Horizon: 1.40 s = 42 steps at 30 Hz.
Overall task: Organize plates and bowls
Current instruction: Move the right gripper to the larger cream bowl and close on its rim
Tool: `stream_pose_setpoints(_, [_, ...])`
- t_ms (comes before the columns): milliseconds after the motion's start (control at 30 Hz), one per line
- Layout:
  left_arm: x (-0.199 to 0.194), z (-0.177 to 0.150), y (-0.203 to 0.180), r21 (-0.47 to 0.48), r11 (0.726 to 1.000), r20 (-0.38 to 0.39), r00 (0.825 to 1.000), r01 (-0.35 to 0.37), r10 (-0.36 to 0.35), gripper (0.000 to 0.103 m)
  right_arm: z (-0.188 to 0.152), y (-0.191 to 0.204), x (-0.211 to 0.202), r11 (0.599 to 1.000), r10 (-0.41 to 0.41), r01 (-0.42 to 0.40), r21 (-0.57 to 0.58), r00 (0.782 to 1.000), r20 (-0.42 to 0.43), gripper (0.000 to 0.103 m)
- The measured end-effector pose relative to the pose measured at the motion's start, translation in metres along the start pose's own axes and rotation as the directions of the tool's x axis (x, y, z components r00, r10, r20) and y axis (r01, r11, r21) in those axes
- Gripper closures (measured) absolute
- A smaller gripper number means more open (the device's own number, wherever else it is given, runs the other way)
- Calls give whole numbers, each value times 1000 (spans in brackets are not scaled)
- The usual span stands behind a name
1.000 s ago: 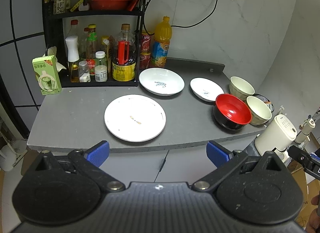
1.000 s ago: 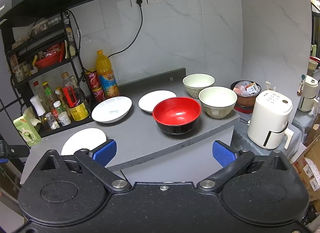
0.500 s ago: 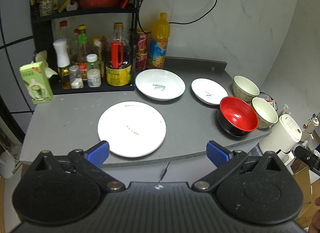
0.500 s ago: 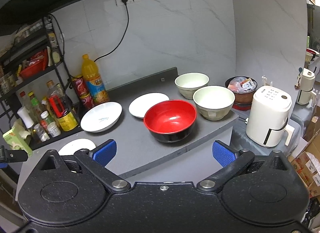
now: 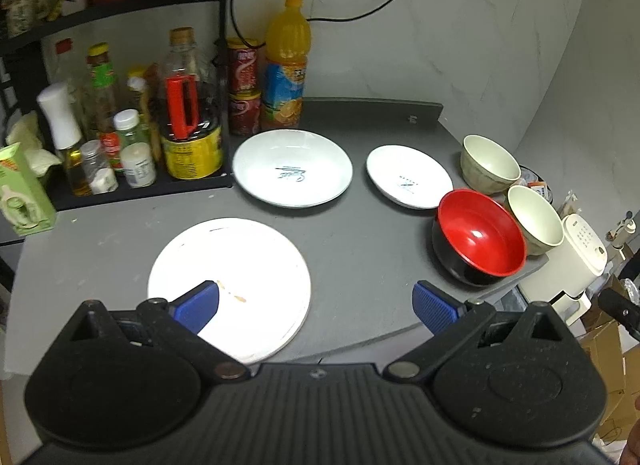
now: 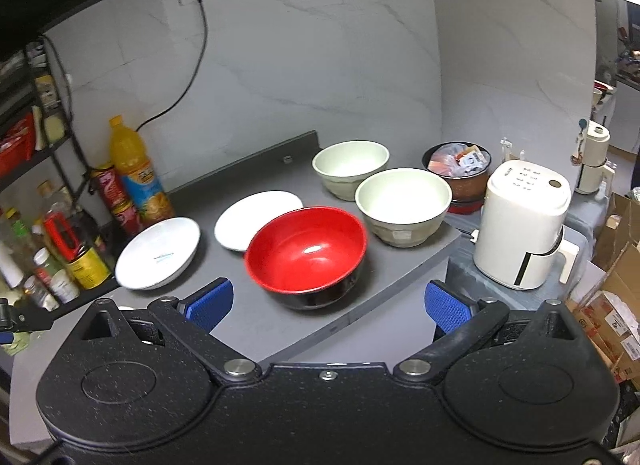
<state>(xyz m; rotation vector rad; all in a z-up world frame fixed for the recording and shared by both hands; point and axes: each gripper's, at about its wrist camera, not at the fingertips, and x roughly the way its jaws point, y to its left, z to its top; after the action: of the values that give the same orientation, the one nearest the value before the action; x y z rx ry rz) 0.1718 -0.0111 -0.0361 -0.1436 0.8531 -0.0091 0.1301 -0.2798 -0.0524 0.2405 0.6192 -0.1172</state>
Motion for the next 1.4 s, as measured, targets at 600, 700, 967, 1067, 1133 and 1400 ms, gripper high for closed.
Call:
stream_pose_setpoints(600, [73,52,-63,85,994,-59,996,70,-65,3,37,-31,53,997,-46,47,65,999,-19,0])
stream_pose_setpoints(700, [83,61,-78,91,994,-53,997,62,-57,3,45,-42,69,997,-47,48,63,999,-22,0])
stream_pose_setpoints(967, [107,85,-119,64,997,-42,999,34,-32,3,72,-68,108,999,-7,9,47,999,-44,0])
stream_pose_setpoints(1067, [118,92,-138,61,998,-48,999,29,-26,4,80,-80,122,999,6,-2,54,998,-62,0])
stream_pose_setpoints(1133, [125,97,-148,57,998,-47,999,31,-28,4,83,-89,130,999,6,-3,47,998,-60,0])
stream_pose_setpoints(1400, [155,106,-192,61,998,-74,997,33,-29,14,94,-122,170,999,5,1,53,993,-114,4])
